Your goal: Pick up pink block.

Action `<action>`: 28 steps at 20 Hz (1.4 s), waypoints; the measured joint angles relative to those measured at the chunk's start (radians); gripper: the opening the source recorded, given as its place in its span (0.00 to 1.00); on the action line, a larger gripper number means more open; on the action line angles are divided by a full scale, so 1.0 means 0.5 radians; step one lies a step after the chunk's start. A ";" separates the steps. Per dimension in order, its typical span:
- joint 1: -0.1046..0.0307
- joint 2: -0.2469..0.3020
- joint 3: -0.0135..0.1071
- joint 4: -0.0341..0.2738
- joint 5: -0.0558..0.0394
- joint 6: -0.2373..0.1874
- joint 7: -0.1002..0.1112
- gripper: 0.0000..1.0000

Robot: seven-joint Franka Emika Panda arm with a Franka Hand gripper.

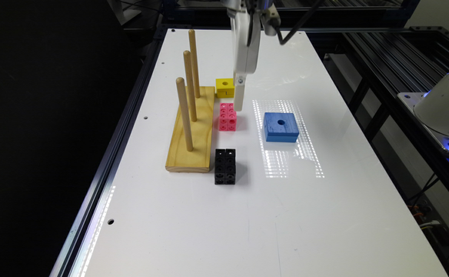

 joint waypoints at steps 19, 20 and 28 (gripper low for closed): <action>0.001 0.155 0.021 0.081 0.000 0.115 0.009 1.00; 0.001 0.176 0.021 0.081 0.000 0.127 0.009 1.00; 0.000 0.327 0.022 0.136 -0.001 0.231 0.010 1.00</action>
